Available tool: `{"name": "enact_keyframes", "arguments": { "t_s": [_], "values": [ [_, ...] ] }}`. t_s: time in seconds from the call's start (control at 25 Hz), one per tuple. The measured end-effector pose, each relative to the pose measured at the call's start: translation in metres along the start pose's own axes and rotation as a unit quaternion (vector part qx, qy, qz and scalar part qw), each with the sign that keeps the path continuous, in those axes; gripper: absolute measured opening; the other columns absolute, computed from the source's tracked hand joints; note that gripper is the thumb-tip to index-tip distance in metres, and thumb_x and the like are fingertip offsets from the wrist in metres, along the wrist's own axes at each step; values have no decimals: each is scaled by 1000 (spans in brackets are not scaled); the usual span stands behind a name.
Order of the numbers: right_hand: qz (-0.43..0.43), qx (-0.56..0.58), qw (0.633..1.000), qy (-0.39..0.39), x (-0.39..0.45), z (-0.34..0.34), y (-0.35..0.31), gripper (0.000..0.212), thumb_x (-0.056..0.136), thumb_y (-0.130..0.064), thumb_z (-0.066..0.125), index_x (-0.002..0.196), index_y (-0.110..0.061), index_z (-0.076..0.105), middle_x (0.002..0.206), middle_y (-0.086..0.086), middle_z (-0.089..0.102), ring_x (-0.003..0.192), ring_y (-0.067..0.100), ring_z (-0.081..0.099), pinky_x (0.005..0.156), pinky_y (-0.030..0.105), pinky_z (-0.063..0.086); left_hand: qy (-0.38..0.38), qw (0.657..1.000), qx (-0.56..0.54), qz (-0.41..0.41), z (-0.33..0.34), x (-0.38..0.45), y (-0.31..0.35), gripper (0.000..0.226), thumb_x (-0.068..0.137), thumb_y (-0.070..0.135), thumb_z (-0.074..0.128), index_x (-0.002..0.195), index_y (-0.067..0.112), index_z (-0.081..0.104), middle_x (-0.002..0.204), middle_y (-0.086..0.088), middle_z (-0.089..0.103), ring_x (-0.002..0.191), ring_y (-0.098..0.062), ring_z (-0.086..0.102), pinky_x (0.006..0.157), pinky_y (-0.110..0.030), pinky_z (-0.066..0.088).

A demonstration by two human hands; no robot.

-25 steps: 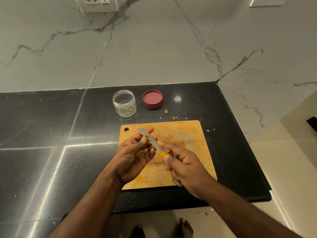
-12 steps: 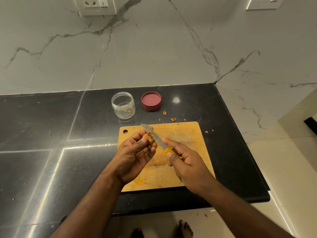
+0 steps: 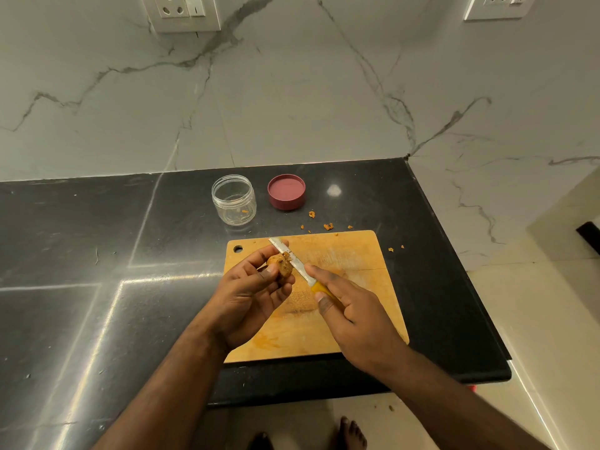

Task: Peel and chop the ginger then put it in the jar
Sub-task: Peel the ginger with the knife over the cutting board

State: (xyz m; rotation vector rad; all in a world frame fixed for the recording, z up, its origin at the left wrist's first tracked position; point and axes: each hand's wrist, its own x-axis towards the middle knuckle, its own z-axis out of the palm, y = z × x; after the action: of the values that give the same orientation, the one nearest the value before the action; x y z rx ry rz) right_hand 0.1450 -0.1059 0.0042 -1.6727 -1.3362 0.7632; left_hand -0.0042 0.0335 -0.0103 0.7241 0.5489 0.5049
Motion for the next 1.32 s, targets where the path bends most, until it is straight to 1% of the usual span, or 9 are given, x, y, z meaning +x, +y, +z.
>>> {"name": "enact_keyframes", "arguments": {
  "t_s": [0.12, 0.2, 0.28, 0.48, 0.72, 0.92, 1.04, 1.2, 1.32],
  "values": [
    [15, 46, 999, -17, 0, -2, -1, 43, 103, -20, 49, 134, -49, 45, 112, -43, 57, 107, -12, 55, 86, 10, 46, -9, 1000, 15, -2, -2, -2, 1, 41, 96, 2, 50, 136, 9, 59, 101, -15, 62, 89, -24, 60, 75, -29, 56],
    [40, 92, 994, -34, -1, -4, -2, 42, 103, -14, 48, 132, -45, 47, 92, -38, 61, 77, -11, 59, 64, 8, 45, -12, 1000, 17, -6, -4, -2, 2, 42, 96, 1, 50, 136, 9, 59, 99, -16, 59, 88, -25, 59, 75, -29, 56],
    [56, 124, 989, -50, 0, -6, -2, 41, 103, -11, 47, 136, -36, 50, 82, -28, 61, 61, -10, 56, 53, 7, 41, -22, 999, 24, -9, -7, -3, 4, 43, 95, 1, 53, 137, 9, 58, 99, -17, 57, 88, -25, 59, 75, -30, 56],
    [68, 193, 977, -56, 6, -3, 7, 41, 103, -11, 47, 137, -31, 54, 75, -10, 58, 44, 3, 42, 44, 16, 35, -22, 999, 45, 9, -5, -3, 6, 43, 95, 2, 55, 137, 9, 57, 103, -17, 59, 90, -25, 60, 76, -30, 56],
    [94, 312, 943, -65, 10, 3, 1, 41, 104, -8, 45, 137, -29, 56, 74, 6, 52, 42, 10, 27, 38, 21, 24, -15, 999, 27, 19, -2, -3, 8, 42, 97, 3, 49, 137, 8, 56, 107, -13, 65, 90, -23, 63, 77, -29, 56],
    [158, 404, 899, -63, 10, 8, -7, 38, 103, -9, 46, 131, -29, 60, 73, 6, 52, 42, 10, 23, 43, 25, 17, 12, 999, 17, 46, 1, 2, 5, 44, 94, 3, 52, 137, 9, 56, 111, -15, 66, 103, -23, 64, 85, -32, 56],
    [93, 268, 958, -37, 13, 8, -6, 39, 103, -11, 47, 133, -33, 57, 78, -9, 57, 45, 1, 40, 45, 14, 29, 20, 999, 18, 41, 4, 5, 7, 43, 93, 5, 53, 136, 11, 58, 113, -15, 67, 101, -23, 65, 84, -32, 56],
    [41, 121, 992, 5, 18, -4, -1, 41, 103, -16, 50, 134, -42, 51, 95, -28, 58, 75, -18, 55, 63, 6, 43, 16, 999, 5, 37, 5, 8, 11, 44, 95, 3, 51, 138, 7, 53, 106, -15, 66, 92, -23, 66, 78, -30, 58],
    [20, 36, 999, 4, 17, -6, 2, 43, 103, -23, 50, 132, -53, 45, 122, -41, 48, 116, -20, 46, 95, 8, 43, 11, 999, 15, 35, 3, 9, 11, 41, 96, 3, 50, 136, 8, 57, 100, -14, 65, 89, -24, 65, 78, -30, 57]
  ]
}}
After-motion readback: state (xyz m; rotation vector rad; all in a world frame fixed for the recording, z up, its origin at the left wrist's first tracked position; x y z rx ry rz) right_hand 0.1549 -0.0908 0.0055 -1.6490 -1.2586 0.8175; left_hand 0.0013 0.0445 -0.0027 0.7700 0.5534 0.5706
